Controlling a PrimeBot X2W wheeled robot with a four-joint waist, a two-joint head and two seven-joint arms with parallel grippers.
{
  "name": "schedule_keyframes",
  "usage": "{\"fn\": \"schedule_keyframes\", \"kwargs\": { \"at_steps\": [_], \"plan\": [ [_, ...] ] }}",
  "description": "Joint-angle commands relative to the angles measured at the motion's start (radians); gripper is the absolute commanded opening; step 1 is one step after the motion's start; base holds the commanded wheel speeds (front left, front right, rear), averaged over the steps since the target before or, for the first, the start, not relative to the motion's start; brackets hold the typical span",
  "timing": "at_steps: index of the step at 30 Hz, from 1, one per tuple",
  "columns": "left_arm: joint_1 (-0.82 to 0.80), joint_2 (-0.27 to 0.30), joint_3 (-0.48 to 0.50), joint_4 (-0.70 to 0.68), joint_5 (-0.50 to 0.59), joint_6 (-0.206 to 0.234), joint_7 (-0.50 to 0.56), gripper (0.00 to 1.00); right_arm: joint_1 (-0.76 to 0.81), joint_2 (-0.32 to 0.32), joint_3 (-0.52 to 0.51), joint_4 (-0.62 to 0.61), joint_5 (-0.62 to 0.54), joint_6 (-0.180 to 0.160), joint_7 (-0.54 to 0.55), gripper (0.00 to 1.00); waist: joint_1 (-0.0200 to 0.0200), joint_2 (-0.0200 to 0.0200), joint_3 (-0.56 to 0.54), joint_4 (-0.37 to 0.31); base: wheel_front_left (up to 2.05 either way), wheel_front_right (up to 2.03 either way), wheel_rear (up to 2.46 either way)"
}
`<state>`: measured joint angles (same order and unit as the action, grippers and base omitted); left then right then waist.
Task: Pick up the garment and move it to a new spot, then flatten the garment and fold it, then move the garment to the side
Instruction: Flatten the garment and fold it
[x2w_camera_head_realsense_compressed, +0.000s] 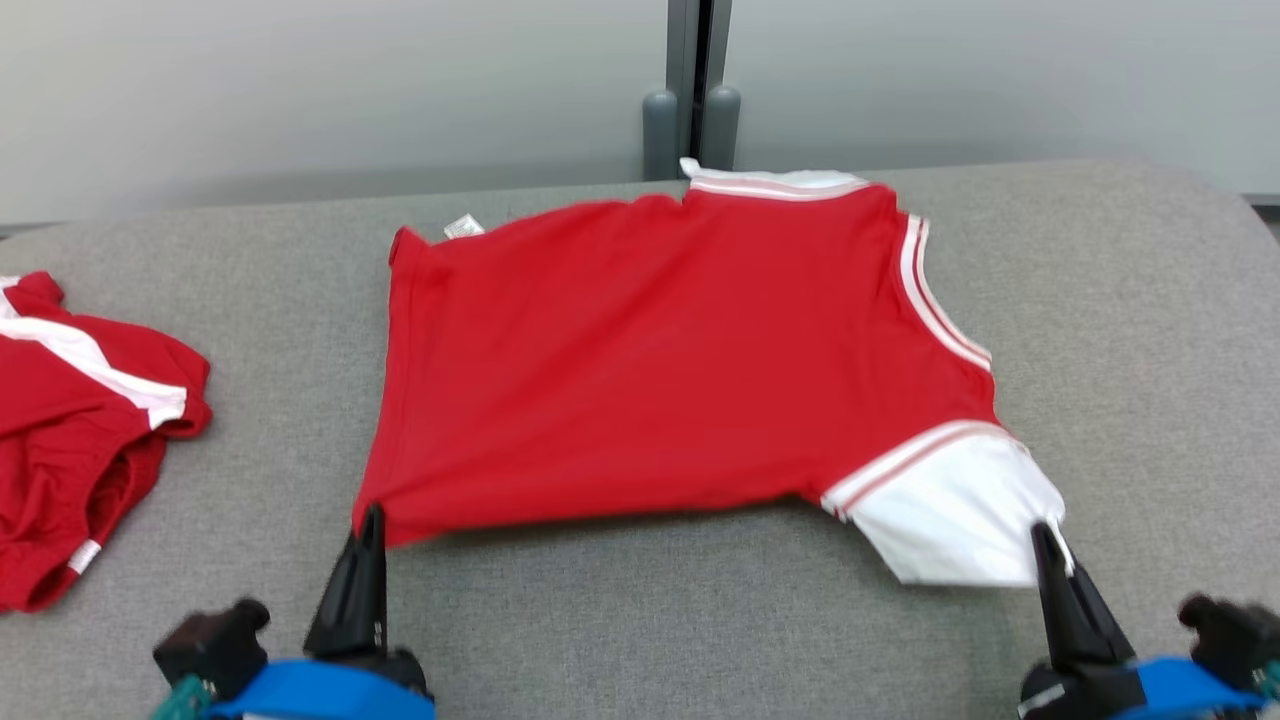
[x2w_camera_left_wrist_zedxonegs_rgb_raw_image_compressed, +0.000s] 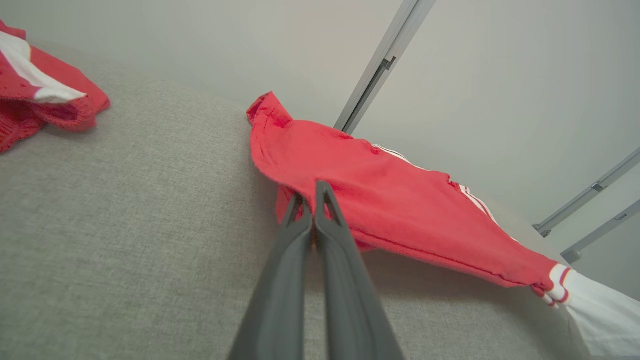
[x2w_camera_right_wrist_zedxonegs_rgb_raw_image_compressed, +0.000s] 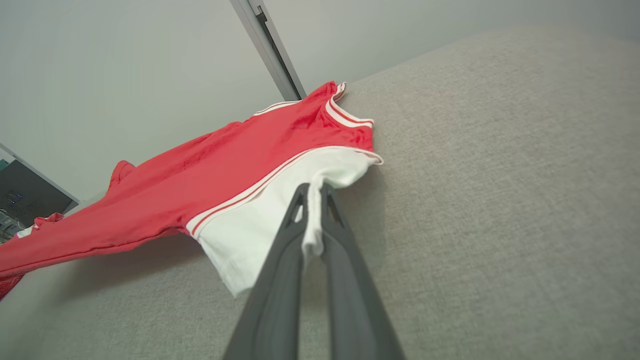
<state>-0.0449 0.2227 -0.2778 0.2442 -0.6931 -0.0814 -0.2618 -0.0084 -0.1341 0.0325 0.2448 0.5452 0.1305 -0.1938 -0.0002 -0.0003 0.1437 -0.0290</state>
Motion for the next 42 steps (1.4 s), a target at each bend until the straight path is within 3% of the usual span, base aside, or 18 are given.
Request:
{"fn": "schedule_keyframes", "kwargs": {
  "at_steps": [1,10,16,36,42],
  "plan": [
    [0.019,-0.002,0.006,-0.008,0.012,0.0,-0.004,0.0,0.033,0.004,-0.012,-0.024,-0.004,0.0,0.01,0.0,0.0002,0.0003,-0.012,-0.006,0.0,0.0,0.0],
    [0.187,-0.014,0.058,-0.057,0.052,0.01,-0.004,0.0,0.301,0.068,-0.064,-0.3,-0.032,0.0,0.174,0.0,0.0002,0.0003,-0.048,-0.007,0.0,0.0,0.0],
    [0.224,-0.01,0.044,-0.073,0.068,0.018,0.001,0.0,0.358,0.082,-0.1,-0.369,-0.042,0.0,0.217,0.0,0.0002,0.0003,-0.042,-0.002,0.0,0.0,0.0],
    [0.134,-0.005,0.009,-0.048,0.084,0.022,0.031,0.0,0.16,0.083,-0.096,-0.287,-0.067,0.0,0.236,0.0,0.0002,0.0003,-0.009,0.01,0.0,0.0,0.0],
    [0.11,-0.002,0.0,-0.036,0.085,0.018,0.034,0.0,0.045,0.051,-0.093,-0.218,-0.086,0.0,0.262,0.0,0.0002,0.0003,-0.008,0.014,0.0,0.0,0.0]
  ]
}}
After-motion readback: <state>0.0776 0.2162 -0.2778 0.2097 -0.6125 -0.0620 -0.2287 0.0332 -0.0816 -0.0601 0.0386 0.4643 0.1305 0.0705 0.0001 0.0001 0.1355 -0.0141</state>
